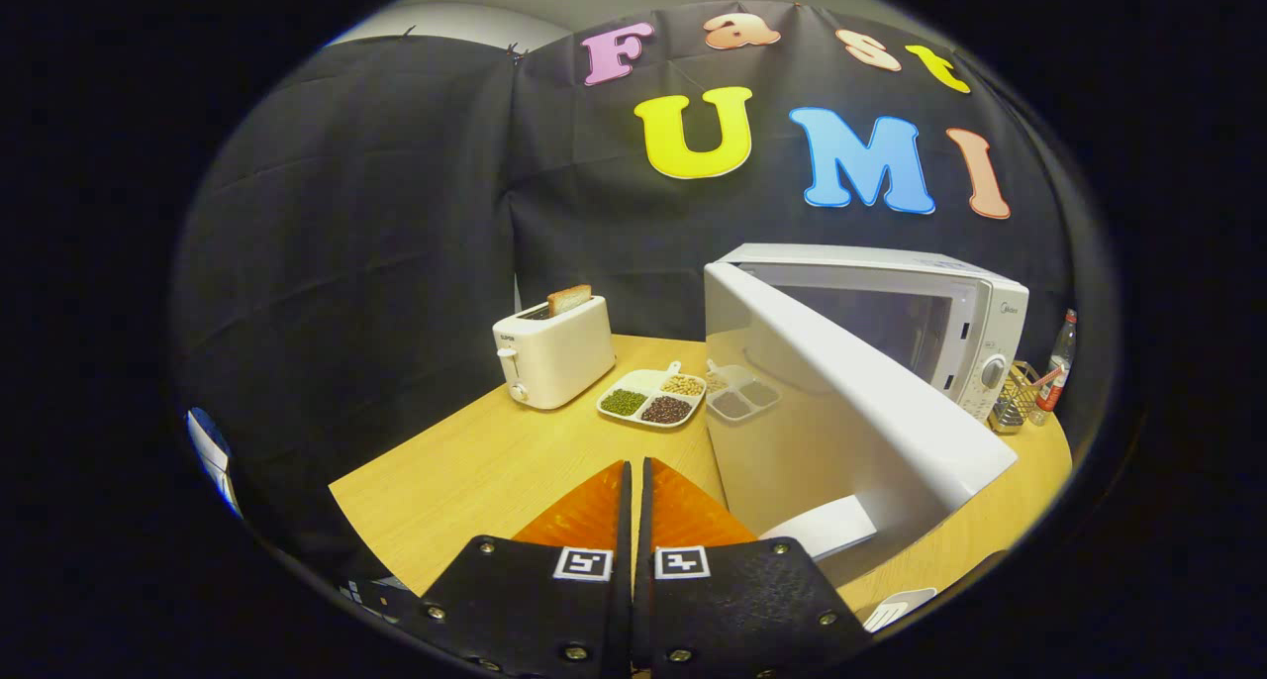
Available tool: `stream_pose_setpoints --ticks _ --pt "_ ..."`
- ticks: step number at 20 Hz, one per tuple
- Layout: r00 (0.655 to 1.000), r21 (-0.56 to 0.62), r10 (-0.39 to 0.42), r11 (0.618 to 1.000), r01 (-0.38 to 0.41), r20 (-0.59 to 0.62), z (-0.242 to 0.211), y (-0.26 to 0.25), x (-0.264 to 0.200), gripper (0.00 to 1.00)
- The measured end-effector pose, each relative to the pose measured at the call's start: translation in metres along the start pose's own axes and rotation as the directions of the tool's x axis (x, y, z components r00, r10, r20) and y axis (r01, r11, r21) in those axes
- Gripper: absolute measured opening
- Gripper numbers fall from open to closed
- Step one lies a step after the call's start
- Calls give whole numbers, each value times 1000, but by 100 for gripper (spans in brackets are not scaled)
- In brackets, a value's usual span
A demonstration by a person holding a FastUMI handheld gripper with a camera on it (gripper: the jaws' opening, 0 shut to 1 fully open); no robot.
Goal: Open the microwave, put the food inside, and close the microwave door.
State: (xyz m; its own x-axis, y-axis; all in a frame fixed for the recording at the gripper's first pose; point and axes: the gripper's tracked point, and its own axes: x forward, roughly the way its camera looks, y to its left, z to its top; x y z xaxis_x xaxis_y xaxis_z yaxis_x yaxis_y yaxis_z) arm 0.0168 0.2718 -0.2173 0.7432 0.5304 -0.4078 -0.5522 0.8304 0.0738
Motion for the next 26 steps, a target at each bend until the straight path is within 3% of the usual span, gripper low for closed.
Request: stream_pose_setpoints --ticks 26 --pt "975 85 -222 971 221 -7 15 -171 5 2"
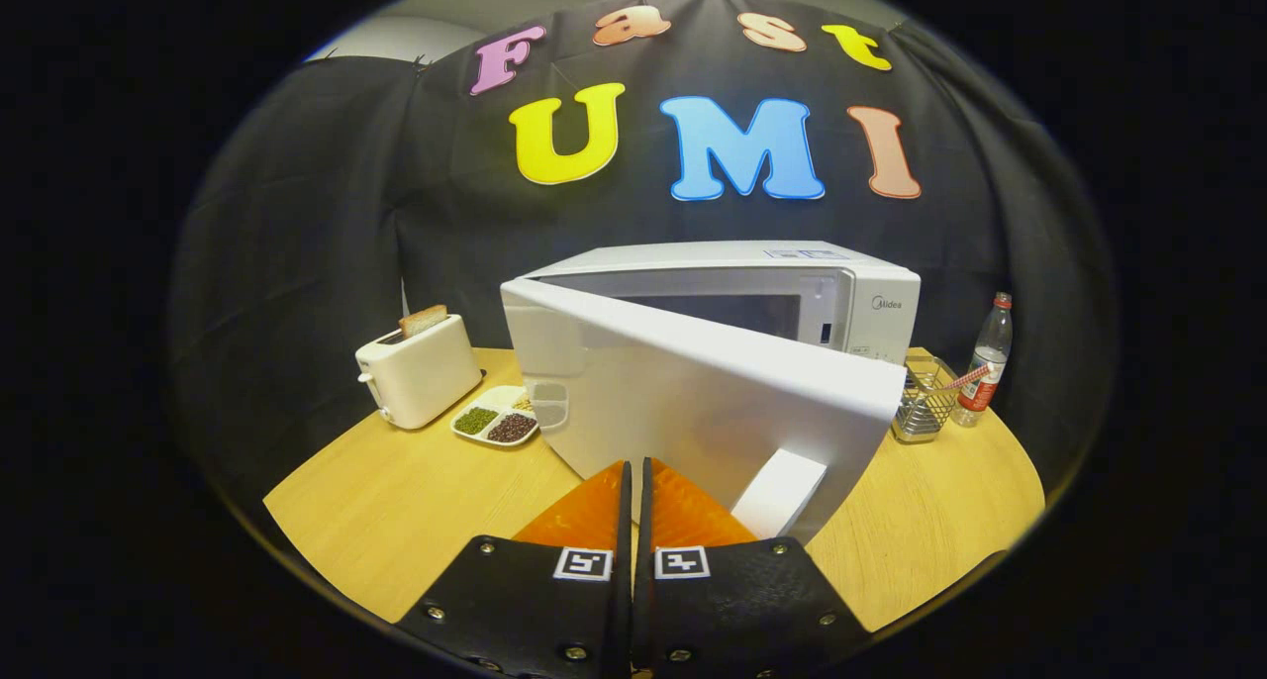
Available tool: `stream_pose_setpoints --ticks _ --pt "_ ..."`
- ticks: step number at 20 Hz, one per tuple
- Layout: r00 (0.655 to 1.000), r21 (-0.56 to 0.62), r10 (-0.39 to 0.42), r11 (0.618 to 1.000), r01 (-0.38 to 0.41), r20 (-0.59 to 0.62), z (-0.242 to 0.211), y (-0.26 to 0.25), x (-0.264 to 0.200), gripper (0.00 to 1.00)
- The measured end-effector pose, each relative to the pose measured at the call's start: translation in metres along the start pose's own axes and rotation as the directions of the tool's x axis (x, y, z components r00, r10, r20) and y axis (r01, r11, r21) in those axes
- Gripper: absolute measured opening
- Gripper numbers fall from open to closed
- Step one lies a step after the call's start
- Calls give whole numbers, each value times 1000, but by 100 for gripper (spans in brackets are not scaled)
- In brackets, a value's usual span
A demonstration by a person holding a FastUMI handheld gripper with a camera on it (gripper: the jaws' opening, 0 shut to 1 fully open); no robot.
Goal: Open the microwave, put the food inside, and close the microwave door.
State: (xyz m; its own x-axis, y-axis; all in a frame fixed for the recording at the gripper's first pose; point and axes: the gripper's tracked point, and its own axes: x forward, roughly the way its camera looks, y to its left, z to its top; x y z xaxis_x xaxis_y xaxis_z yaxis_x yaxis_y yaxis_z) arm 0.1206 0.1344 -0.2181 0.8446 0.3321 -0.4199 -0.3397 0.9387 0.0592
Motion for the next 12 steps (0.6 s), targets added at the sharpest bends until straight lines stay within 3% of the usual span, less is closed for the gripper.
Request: stream_pose_setpoints --ticks 12 --pt "998 0 -57 998 57 20 25 -49 39 2"
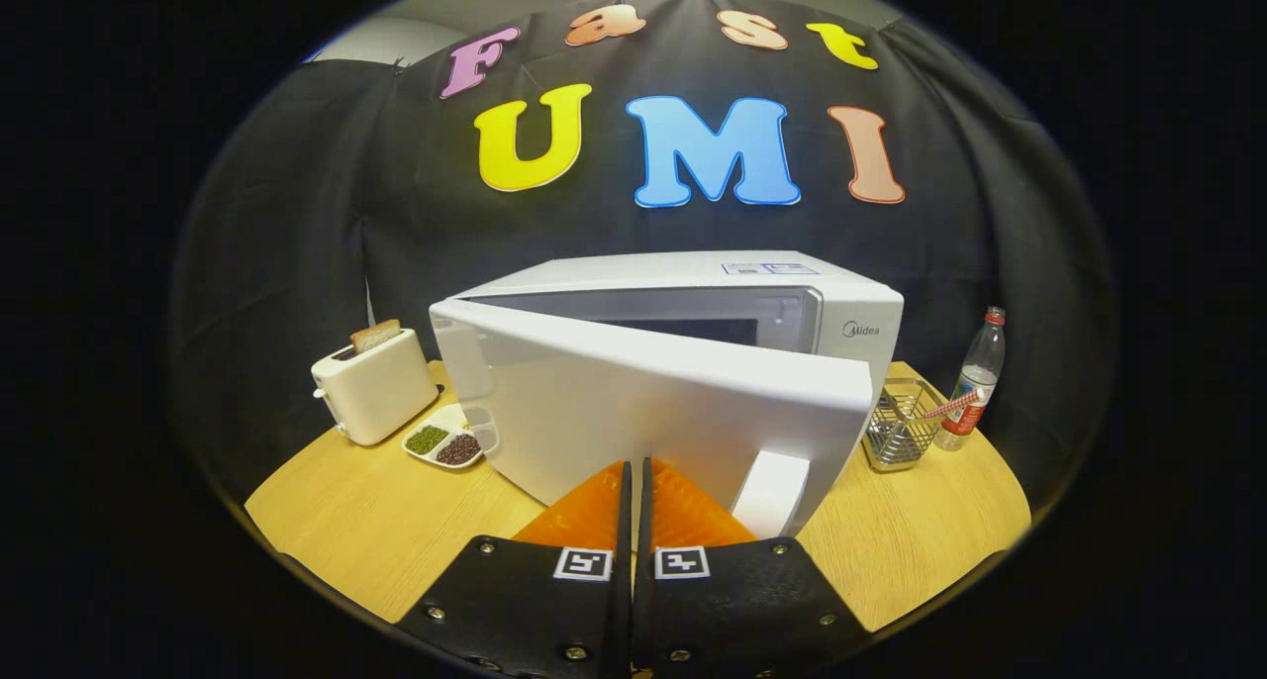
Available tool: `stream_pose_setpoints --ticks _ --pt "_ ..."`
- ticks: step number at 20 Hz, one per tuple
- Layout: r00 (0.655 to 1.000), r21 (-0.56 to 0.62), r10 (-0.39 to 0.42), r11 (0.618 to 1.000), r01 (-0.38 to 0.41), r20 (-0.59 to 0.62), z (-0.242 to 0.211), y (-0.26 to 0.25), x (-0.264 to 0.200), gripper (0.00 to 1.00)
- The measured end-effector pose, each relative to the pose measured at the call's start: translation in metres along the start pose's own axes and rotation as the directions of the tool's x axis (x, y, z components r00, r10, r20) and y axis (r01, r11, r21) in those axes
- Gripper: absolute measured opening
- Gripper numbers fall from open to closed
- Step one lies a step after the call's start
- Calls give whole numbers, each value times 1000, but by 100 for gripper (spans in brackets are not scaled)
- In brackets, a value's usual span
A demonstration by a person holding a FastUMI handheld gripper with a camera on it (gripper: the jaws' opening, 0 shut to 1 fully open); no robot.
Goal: Open the microwave, put the food inside, and close the microwave door.
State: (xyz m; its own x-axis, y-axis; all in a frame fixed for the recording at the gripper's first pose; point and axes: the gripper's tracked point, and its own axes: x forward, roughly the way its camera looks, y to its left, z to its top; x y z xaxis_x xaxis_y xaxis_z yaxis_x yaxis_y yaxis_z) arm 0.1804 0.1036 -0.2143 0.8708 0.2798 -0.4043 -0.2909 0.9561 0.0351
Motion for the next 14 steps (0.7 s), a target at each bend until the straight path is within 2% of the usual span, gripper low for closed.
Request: stream_pose_setpoints --ticks 14 --pt "998 -2 -64 998 64 12 18 -24 52 2"
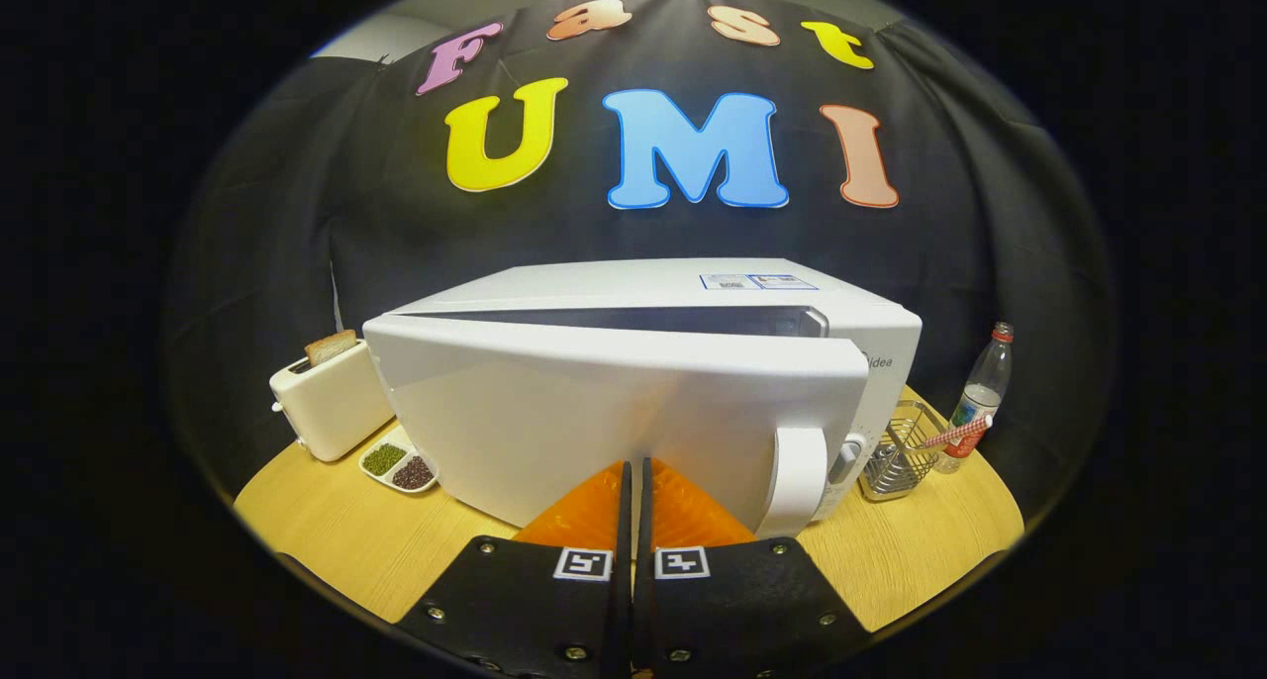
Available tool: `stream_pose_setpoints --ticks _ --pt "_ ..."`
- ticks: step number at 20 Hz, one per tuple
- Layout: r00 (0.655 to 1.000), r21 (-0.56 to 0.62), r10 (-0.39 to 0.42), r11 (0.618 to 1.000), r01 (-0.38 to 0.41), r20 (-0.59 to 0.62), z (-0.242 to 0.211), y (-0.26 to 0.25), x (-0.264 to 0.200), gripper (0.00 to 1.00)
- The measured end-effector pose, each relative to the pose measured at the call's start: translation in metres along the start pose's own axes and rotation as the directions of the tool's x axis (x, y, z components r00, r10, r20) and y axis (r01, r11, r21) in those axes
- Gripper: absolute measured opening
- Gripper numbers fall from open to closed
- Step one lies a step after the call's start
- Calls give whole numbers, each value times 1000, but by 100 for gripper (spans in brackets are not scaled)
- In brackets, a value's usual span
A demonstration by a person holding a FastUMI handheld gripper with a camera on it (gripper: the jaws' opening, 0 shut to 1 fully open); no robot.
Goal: Open the microwave, put the food inside, and close the microwave door.
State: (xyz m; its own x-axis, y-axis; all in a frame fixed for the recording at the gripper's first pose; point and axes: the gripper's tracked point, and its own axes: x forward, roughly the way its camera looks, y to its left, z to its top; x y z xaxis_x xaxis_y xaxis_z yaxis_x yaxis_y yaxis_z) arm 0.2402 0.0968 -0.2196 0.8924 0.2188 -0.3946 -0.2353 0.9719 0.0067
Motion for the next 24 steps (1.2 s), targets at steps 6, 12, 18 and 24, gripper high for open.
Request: stream_pose_setpoints --ticks 6,12,18,24 --pt "999 -4 -42 999 42 24 9 -5 14 2" --pt "997 43 -72 997 71 14 15 -10 26 2" --pt "996 8 -85 996 85 34 15 -11 27 2" --pt "993 -7 -108 994 108 38 17 -14 31 4"
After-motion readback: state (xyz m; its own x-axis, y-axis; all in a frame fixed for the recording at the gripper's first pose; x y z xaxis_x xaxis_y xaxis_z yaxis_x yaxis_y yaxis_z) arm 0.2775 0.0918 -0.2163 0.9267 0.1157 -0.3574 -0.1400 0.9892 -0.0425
